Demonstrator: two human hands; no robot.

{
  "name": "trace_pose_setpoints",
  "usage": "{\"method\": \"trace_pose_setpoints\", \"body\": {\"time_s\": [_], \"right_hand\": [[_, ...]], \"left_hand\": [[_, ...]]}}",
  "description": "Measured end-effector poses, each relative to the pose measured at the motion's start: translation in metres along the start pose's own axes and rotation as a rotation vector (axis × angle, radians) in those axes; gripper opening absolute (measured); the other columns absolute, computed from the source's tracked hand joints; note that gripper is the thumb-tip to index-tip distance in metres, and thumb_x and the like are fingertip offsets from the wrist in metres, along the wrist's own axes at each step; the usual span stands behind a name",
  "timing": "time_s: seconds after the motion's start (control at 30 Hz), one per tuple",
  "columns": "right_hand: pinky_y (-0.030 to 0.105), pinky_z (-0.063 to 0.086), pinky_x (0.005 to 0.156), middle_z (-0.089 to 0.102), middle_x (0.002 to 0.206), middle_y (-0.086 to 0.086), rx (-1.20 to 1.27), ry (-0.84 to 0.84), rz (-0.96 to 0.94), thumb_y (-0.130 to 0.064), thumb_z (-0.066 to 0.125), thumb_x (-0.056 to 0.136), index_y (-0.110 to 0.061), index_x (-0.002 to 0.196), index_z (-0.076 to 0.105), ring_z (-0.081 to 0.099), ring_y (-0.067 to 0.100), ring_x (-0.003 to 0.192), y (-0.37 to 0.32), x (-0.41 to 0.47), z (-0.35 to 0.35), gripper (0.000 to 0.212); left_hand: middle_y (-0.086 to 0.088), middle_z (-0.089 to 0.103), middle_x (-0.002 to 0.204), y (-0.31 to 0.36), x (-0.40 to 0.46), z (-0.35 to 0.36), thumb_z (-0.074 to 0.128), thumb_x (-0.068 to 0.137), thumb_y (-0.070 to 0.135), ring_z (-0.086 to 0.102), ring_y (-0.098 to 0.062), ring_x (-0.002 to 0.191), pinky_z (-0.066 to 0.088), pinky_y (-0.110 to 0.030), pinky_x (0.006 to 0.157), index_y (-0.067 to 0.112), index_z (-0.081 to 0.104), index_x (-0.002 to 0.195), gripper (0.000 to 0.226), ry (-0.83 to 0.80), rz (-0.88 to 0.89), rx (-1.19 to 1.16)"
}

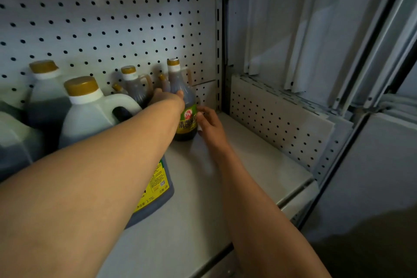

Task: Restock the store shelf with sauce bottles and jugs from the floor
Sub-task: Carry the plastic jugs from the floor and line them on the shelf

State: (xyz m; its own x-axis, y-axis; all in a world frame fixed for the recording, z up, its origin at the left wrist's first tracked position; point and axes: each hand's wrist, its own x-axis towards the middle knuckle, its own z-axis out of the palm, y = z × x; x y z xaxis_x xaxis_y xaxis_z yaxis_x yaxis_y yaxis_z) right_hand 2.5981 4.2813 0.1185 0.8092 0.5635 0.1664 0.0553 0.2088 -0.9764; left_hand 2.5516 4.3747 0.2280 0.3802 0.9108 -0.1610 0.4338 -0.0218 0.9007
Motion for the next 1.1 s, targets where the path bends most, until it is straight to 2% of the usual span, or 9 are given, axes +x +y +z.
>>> {"method": "trace_pose_setpoints", "body": {"time_s": [0.1, 0.27, 0.37, 0.53, 0.63, 0.7, 0.77, 0.87, 1.1], "right_hand": [[0.023, 0.048, 0.083, 0.062, 0.114, -0.011, -0.015, -0.023, 0.011, -0.026, 0.048, 0.107, -0.017, 0.132, 0.056, 0.058, -0.002, 0.102, -0.002, -0.002, 0.0, 0.027], [0.017, 0.045, 0.08, 0.062, 0.111, -0.021, 0.002, -0.067, 0.045, -0.037, 0.039, 0.109, -0.028, 0.124, 0.059, 0.057, -0.014, 0.098, -0.007, -0.008, -0.002, 0.027], [0.012, 0.044, 0.078, 0.06, 0.112, -0.024, 0.012, -0.083, 0.05, -0.041, 0.032, 0.11, -0.027, 0.136, 0.058, 0.055, -0.019, 0.096, -0.01, -0.011, -0.004, 0.039], [0.013, 0.043, 0.081, 0.06, 0.124, -0.013, 0.012, -0.098, 0.054, -0.045, 0.032, 0.109, -0.022, 0.144, 0.053, 0.053, -0.015, 0.102, -0.01, -0.012, -0.005, 0.047], [0.008, 0.046, 0.077, 0.062, 0.117, -0.016, 0.035, -0.1, 0.055, -0.042, 0.031, 0.11, -0.021, 0.143, 0.054, 0.057, -0.019, 0.096, -0.012, -0.016, -0.005, 0.045], [0.015, 0.049, 0.093, 0.063, 0.127, -0.011, 0.044, -0.078, 0.061, -0.041, 0.032, 0.11, -0.018, 0.145, 0.051, 0.059, -0.013, 0.108, -0.019, -0.022, -0.005, 0.047], [0.037, 0.04, 0.111, 0.05, 0.152, 0.001, 0.061, -0.027, 0.092, -0.047, 0.036, 0.108, -0.019, 0.153, 0.043, 0.049, 0.011, 0.135, -0.028, -0.03, -0.008, 0.054], [0.046, 0.036, 0.111, 0.039, 0.16, 0.006, 0.07, 0.055, 0.108, -0.05, 0.038, 0.106, -0.019, 0.157, 0.036, 0.04, 0.024, 0.144, -0.045, -0.043, -0.02, 0.059], [0.048, 0.044, 0.105, 0.04, 0.159, 0.002, -0.024, 0.162, 0.036, -0.053, 0.043, 0.104, -0.027, 0.155, 0.036, 0.043, 0.024, 0.141, -0.091, -0.094, -0.044, 0.058]], "left_hand": [[-0.015, 0.041, 0.147, 0.0, 0.0, 0.004, 0.064, 0.093, 0.038, 0.045, -0.045, 0.129, 0.047, -0.057, 0.101, 0.022, 0.039, 0.145, 0.059, 0.01, -0.021, -0.149], [-0.007, 0.034, 0.157, -0.004, -0.002, 0.003, 0.066, 0.092, 0.038, 0.039, -0.043, 0.137, 0.044, -0.059, 0.104, 0.035, 0.021, 0.155, 0.078, -0.041, 0.019, -0.143], [-0.007, 0.034, 0.157, -0.005, 0.0, 0.003, 0.067, 0.09, 0.04, 0.039, -0.043, 0.137, 0.042, -0.062, 0.104, 0.038, 0.019, 0.155, 0.08, -0.061, 0.046, -0.145], [-0.008, 0.036, 0.156, -0.006, -0.001, 0.003, 0.072, 0.087, 0.04, 0.038, -0.043, 0.138, 0.04, -0.062, 0.106, 0.031, 0.019, 0.155, 0.087, -0.066, 0.06, -0.108], [-0.014, 0.047, 0.146, -0.007, -0.01, 0.003, 0.079, 0.081, 0.04, 0.045, -0.04, 0.132, 0.043, -0.056, 0.106, 0.019, 0.028, 0.151, 0.089, -0.06, 0.038, -0.109], [-0.016, 0.053, 0.139, -0.005, -0.018, 0.001, 0.08, 0.08, 0.041, 0.051, -0.038, 0.125, 0.045, -0.052, 0.104, 0.012, 0.037, 0.146, 0.084, -0.07, 0.026, -0.122], [-0.016, 0.055, 0.136, 0.0, -0.032, -0.002, 0.078, 0.083, 0.039, 0.053, -0.036, 0.122, 0.046, -0.047, 0.102, 0.007, 0.043, 0.142, 0.076, -0.118, 0.039, -0.136], [-0.015, 0.047, 0.144, 0.007, -0.052, -0.006, 0.072, 0.09, 0.033, 0.046, -0.035, 0.131, 0.042, -0.043, 0.103, 0.005, 0.04, 0.145, 0.069, -0.21, 0.06, -0.17], [-0.011, 0.03, 0.16, 0.015, -0.114, -0.031, 0.078, 0.086, 0.031, 0.033, -0.034, 0.144, 0.04, -0.047, 0.108, 0.013, 0.028, 0.153, 0.086, -0.427, 0.054, -0.246]]}}
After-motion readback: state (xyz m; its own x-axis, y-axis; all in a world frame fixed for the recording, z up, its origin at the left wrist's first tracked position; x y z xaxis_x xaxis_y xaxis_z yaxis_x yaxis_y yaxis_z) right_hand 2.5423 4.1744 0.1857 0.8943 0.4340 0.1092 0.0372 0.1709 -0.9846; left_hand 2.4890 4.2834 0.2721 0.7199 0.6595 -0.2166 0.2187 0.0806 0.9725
